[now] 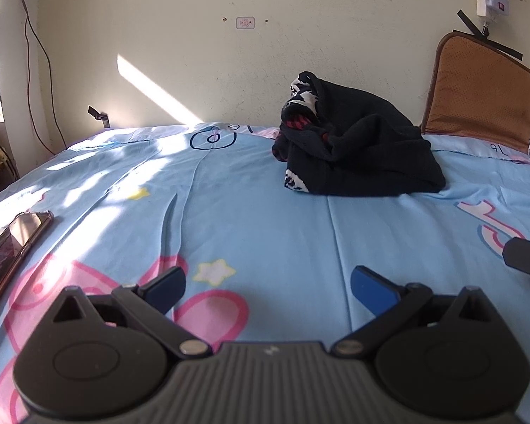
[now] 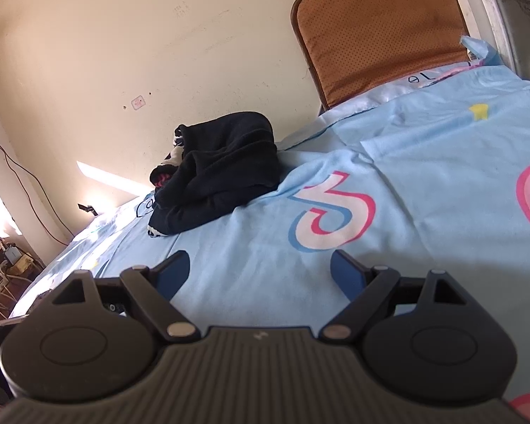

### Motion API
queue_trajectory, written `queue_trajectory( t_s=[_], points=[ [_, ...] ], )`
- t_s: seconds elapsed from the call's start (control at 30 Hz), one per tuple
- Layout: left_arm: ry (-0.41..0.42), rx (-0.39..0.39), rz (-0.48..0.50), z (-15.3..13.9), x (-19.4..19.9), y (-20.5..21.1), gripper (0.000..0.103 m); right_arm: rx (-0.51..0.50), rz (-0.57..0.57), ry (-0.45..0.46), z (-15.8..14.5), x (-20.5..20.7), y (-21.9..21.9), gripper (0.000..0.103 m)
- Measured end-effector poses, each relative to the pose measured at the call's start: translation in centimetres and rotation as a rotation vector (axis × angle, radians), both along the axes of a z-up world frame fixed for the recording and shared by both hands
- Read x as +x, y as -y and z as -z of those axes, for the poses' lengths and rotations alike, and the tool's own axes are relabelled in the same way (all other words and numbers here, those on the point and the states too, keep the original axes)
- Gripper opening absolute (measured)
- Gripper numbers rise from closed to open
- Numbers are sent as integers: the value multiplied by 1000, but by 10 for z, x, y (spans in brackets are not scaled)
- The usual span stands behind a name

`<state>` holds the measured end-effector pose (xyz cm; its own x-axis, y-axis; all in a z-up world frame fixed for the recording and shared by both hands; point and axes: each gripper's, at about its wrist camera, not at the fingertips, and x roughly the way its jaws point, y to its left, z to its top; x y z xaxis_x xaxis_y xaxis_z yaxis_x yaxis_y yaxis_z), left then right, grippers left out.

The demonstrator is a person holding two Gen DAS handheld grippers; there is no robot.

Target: Fold small clothes

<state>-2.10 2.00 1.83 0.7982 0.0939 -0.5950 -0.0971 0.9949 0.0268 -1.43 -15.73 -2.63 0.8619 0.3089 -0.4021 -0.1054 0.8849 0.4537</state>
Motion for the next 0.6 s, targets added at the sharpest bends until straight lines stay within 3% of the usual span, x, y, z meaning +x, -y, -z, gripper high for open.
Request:
queue_trajectory(
  t_s=[0.33,0.6],
  points=[
    [1,7,4,0,0,1,103,7,9,-11,1,2,4,89],
    [12,57,15,0,-2,8,103,6,-5,-15,1,3,5,89]
  ],
)
